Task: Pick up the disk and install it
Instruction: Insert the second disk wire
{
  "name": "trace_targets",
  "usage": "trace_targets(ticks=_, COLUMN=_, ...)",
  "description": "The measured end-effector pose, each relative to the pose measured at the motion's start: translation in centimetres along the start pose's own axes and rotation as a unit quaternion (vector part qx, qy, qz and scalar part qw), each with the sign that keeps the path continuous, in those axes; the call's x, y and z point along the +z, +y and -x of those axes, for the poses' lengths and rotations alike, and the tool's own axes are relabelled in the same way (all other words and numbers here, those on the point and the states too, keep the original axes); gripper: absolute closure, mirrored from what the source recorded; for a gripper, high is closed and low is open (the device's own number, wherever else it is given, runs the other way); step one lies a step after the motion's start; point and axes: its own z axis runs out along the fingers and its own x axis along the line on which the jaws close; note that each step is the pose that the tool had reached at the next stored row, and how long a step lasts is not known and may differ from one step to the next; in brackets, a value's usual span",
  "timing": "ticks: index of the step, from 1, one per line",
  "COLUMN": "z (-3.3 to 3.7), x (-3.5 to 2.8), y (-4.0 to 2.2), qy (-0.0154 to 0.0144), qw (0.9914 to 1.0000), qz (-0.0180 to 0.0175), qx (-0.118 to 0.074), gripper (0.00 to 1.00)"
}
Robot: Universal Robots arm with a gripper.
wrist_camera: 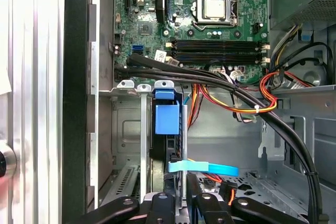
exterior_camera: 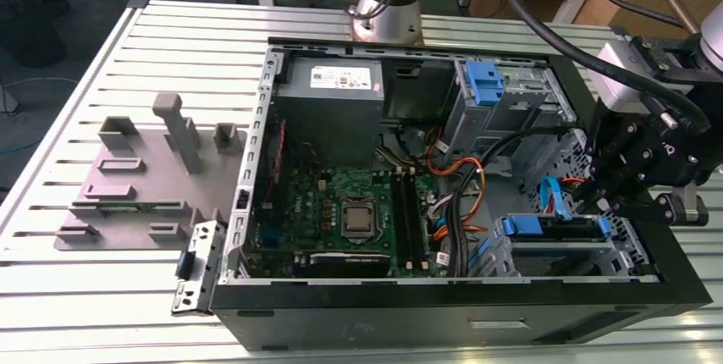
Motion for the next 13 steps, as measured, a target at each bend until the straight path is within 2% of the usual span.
trace_targets(ticks=8, z=0.12, x=0.00, y=0.00, qy=0.0000, qw=1.00000, qz=0.0000, qx=0.000, gripper=0.76)
trace_targets(ticks=13, z=1.03, x=0.05, y=0.03, qy=0.0000, qw=1.00000, qz=0.0000, qx=0.000, gripper=0.76)
